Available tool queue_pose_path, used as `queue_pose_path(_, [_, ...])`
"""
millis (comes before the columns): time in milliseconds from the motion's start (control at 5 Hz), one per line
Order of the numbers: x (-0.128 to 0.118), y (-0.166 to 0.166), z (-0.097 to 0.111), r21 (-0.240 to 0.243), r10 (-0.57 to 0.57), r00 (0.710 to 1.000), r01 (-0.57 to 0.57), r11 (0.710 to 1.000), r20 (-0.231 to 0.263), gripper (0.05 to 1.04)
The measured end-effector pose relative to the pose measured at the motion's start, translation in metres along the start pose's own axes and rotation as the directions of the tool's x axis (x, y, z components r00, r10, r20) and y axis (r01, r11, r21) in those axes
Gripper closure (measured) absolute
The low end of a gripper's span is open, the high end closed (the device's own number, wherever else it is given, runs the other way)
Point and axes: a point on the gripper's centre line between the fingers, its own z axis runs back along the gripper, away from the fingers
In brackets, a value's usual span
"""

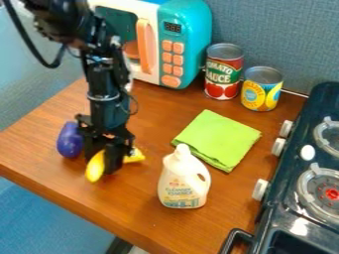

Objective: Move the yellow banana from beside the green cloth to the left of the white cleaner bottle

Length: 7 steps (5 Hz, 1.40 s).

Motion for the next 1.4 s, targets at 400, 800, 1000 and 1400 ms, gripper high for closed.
queue_pose_path(400, [-0.006,0.009,-0.007,-0.006,-0.038,0.999,0.038,0.999,-0.018,0.481])
queue_pose_path(800, [-0.003,0.005,-0.006,-0.043,-0.043,0.999,0.041,0.998,-0.028,0.1])
queue_pose_path(1000, [-0.002,0.004,-0.005,-0.049,-0.037,0.999,0.036,0.998,-0.018,0.099])
queue_pose_path(1400, [0.011,-0.012,0.049,0.004,-0.082,0.991,0.082,0.997,0.105,0.095])
